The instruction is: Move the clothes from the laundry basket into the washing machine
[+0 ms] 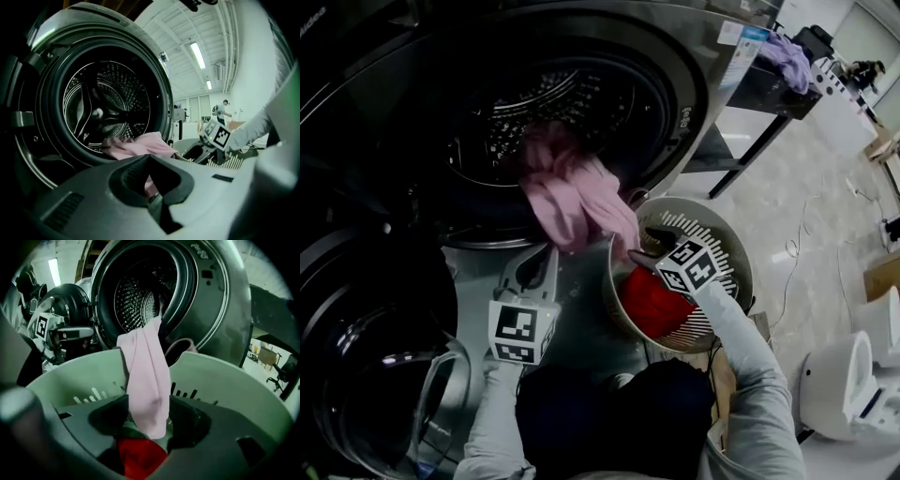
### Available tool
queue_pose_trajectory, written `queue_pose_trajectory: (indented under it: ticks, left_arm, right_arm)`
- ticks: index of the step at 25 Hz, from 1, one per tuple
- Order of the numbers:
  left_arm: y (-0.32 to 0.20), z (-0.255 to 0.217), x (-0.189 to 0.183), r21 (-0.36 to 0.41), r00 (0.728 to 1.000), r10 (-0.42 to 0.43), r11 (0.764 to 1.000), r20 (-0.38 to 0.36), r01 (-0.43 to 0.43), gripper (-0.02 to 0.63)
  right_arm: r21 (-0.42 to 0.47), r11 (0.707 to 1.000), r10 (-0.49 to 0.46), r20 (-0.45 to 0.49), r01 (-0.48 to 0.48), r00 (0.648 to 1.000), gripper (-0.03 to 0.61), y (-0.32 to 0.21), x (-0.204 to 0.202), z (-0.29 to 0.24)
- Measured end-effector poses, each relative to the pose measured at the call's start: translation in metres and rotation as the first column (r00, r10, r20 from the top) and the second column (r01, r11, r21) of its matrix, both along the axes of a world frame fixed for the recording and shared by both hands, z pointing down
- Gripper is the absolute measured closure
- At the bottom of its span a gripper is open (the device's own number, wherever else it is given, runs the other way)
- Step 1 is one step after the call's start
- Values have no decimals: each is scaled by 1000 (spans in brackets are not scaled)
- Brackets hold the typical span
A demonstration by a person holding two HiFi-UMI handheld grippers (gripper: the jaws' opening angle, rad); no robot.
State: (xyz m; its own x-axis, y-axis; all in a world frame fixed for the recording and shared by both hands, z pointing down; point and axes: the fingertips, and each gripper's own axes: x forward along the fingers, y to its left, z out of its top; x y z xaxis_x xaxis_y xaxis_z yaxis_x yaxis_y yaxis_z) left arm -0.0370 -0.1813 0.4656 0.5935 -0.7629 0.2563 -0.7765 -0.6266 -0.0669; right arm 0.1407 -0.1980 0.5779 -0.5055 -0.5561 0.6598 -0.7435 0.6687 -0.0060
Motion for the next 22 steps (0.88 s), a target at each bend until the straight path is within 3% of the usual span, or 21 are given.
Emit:
queue_pose_trajectory:
  ticks: [5,6,8,10,16,22]
  left_arm:
    - [3,3,-3,-9,1000,-5,1000,10,5,595]
    - [3,3,-5,-10,1000,-9,1000,11,9,595]
    - [2,3,-7,-11,1000,-17,1000,8,17,595]
    - [2,1,-7,-8,1000,-21,1000,4,21,594]
    - [2,-4,-5,12,1000,-9,1000,11,9,595]
    - [3,-10,-3,23,1000,-13,1000,-7,13,595]
  right_arm:
    - [-5,1000,-9,11,9,1000,323,-18,-17,23]
    - [21,1000,-14,1,14,1000,371,-21,-20,22]
    - [88,996,-20,-34,22,999,537,-26,-24,17]
    - [126,992,-21,-36,26,999,546,-25,-25,11]
    - [287,957,11,146,-53,989,548,-20,-22,-70]
    - [395,919,-73,185,-6,980,548,-37,-74,-150]
